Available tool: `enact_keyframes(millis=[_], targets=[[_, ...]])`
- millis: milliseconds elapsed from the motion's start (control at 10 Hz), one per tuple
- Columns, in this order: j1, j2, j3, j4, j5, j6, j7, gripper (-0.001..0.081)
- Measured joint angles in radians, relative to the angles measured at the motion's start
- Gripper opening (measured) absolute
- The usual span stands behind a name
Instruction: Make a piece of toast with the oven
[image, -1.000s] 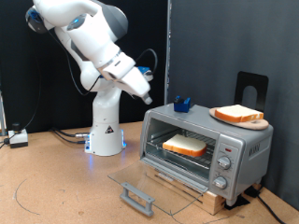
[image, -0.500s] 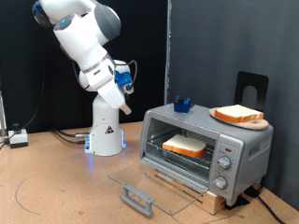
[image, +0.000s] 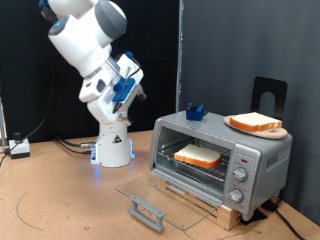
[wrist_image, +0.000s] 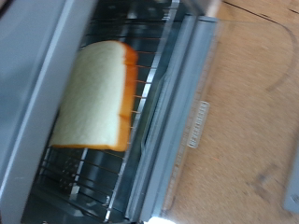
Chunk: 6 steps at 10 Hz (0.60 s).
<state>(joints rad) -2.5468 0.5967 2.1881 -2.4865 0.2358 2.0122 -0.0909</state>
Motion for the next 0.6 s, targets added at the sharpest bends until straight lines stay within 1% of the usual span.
enact_keyframes(millis=[100, 200, 300, 400, 500, 600], targets=[[-0.013, -0.029, -0.018, 0.020, -0.014, -0.004, 0.033, 0.0809], [-0.020, -0.057, -0.041, 0.038, -0.036, -0.008, 0.036, 0.0809], [-0.018, -0.090, -0.055, 0.054, -0.045, -0.014, 0.035, 0.0809], [-0.018, -0.089, -0.055, 0.052, -0.040, -0.014, 0.031, 0.0809], [-0.014, -0.093, -0.066, 0.057, -0.035, -0.048, 0.035, 0.0809], [0.005, -0.118, -0.110, 0.082, -0.017, -0.124, 0.047, 0.0809]])
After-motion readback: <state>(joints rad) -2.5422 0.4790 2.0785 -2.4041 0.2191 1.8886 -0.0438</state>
